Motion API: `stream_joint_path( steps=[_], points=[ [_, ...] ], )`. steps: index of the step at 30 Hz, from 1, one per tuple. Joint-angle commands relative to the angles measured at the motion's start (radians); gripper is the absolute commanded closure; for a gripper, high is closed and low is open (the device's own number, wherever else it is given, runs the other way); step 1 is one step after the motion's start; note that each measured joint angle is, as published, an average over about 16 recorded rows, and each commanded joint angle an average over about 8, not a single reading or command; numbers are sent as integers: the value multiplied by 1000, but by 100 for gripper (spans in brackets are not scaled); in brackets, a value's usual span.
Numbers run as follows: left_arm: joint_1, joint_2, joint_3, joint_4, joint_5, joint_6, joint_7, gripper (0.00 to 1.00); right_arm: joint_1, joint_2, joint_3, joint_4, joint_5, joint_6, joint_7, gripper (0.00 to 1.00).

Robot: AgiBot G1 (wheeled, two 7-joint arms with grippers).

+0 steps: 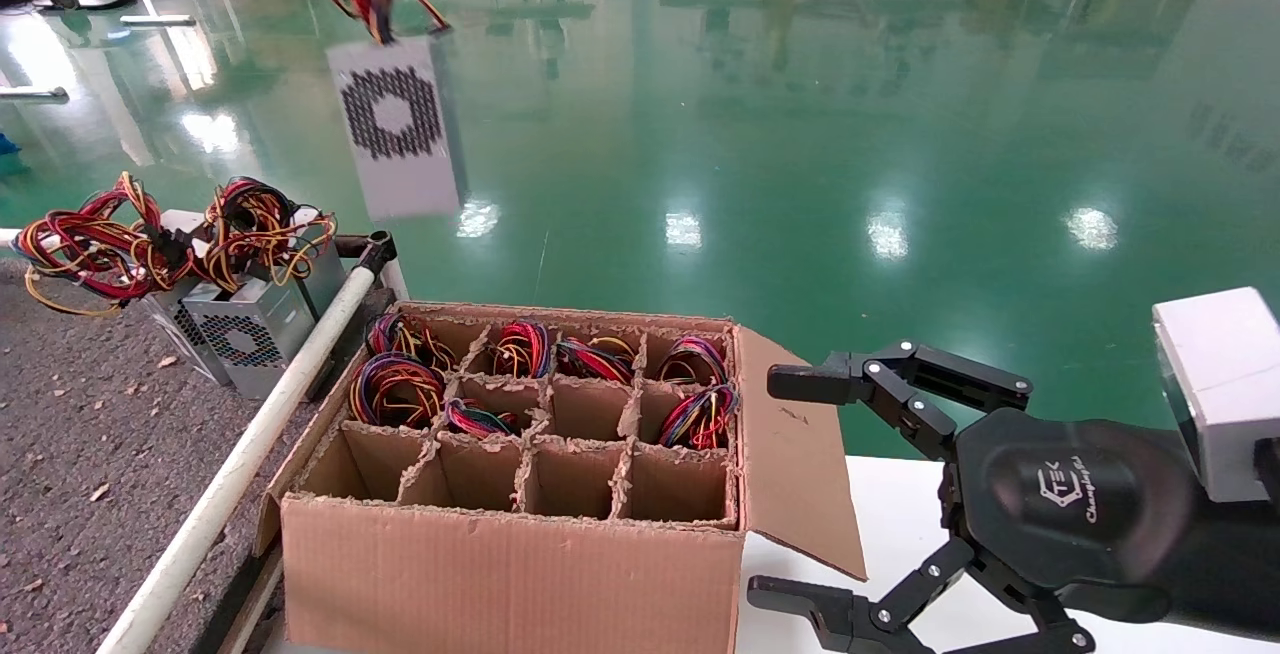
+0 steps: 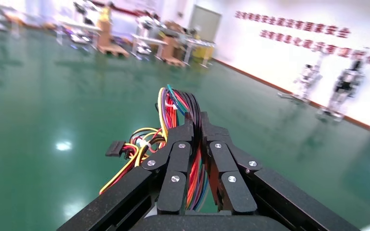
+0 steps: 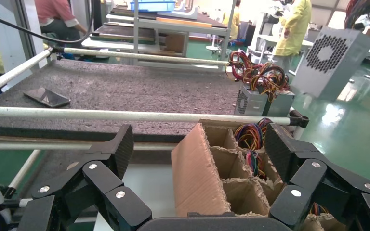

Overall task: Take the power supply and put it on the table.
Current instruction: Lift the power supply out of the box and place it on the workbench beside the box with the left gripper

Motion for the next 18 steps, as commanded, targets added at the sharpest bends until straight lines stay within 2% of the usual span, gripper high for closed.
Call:
stream_joint_path(
  steps=[1, 11, 18],
  points=[
    [-30, 6, -5, 49, 6, -21, 53, 100, 0, 0, 0, 0, 0, 0, 0, 0],
    [-140, 19, -16, 234, 37, -269, 263, 100, 0, 0, 0, 0, 0, 0, 0, 0],
    [-173, 14, -18, 305, 50, -444, 351, 100, 0, 0, 0, 0, 0, 0, 0, 0]
  ],
)
